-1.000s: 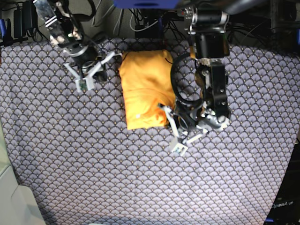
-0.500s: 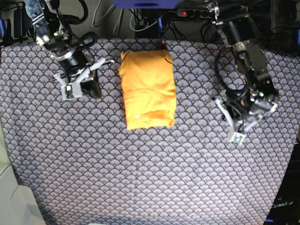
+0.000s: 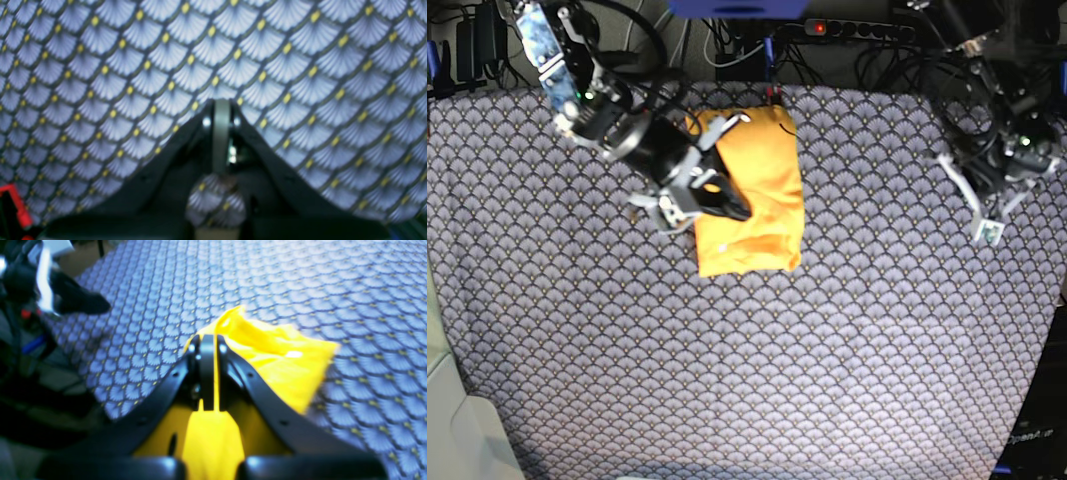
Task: Fold the T-shirt properly
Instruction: 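Press the folded shirt's collar end flat with the right gripper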
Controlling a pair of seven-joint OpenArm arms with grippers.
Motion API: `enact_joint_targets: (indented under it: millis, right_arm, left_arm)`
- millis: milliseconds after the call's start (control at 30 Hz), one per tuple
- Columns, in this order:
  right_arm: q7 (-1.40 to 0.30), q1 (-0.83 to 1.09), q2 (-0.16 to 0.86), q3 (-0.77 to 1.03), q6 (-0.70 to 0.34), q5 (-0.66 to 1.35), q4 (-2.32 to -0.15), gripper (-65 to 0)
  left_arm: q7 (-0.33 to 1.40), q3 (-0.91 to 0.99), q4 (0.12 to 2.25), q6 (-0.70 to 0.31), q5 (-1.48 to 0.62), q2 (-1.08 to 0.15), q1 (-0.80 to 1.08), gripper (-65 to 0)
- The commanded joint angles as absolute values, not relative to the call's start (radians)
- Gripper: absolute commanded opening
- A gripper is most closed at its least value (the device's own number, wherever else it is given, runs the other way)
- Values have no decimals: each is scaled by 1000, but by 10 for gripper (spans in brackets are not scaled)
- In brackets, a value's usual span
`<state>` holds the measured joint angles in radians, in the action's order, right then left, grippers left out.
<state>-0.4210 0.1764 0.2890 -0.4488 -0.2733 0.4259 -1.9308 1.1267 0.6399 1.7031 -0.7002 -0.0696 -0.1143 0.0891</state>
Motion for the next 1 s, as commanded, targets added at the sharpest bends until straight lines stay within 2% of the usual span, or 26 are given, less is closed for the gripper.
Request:
enact_joint_targets:
  millis: [0,367,567,733,967]
  right_arm:
    - [-398,148,282,-463,-285,440,-1928,-650]
    - [-380,-7,193,-602,-286,440,-1633,-650]
    - [-245,-27,197,-604,-288,440,-1414,-650]
    - [-166,-44,197,-604,-329,440,-1251,-650]
    - [-197,-38,237,-604,-357,440,-1434,-650]
  left_arm:
    - [1121,644,1732,-698,-71,-127,91,-650]
    - [1130,645,1842,-698,-64,-125,176,-650]
    - [1130,645,1842,-698,-64,-124,177,-650]
    - [1130,642,1842,-698,-62,-124,170,-650]
    - [1130,641,1842,-698,-64,-124,171,-650]
